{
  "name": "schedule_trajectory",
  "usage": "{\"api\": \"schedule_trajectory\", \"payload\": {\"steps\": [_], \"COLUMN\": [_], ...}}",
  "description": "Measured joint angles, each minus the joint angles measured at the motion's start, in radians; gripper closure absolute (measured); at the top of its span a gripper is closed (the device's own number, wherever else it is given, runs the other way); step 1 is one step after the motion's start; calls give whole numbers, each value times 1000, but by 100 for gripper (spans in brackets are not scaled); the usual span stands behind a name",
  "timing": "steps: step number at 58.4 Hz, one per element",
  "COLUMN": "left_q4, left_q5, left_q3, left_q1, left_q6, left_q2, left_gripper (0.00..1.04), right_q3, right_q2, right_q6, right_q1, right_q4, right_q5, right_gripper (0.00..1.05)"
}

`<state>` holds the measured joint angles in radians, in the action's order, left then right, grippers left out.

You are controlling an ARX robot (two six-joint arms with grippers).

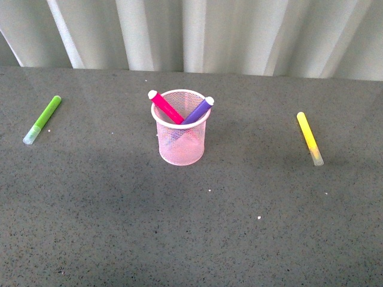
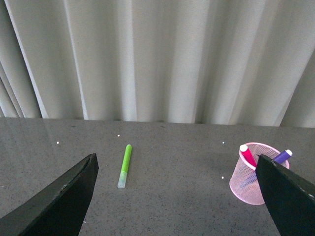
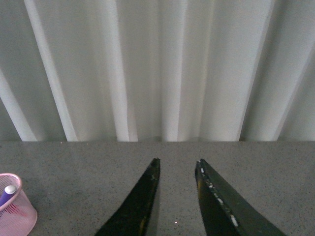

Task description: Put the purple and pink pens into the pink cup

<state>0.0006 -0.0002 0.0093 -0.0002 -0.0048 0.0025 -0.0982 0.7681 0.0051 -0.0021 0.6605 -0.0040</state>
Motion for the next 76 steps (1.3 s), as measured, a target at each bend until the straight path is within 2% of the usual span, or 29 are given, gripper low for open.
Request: {"api": "schedule_trajectory", "payload": {"steps": [4, 17, 21, 53, 76], "left_q4": [0, 0, 0, 0, 0], "left_q5": [0, 0, 0, 0, 0], "left_q3": [0, 0, 0, 0, 0], "left_q1": [0, 0, 0, 0, 0], "left_q6": [0, 0, 0, 0, 0], "left_q2": [0, 0, 0, 0, 0], "left_gripper": [7, 7, 7, 7, 7], "right_q3": [14, 50, 75, 77, 77], "right_q2": [-33, -158, -174, -478, -612], "right_q6": [-5, -3, -4, -4, -4], "right_q1": [1, 1, 1, 1, 1], "right_q4": [-21, -108, -80, -368, -502], "right_q5": [0, 2, 2, 3, 3], "right_gripper": [102, 101, 101, 101, 101]}}
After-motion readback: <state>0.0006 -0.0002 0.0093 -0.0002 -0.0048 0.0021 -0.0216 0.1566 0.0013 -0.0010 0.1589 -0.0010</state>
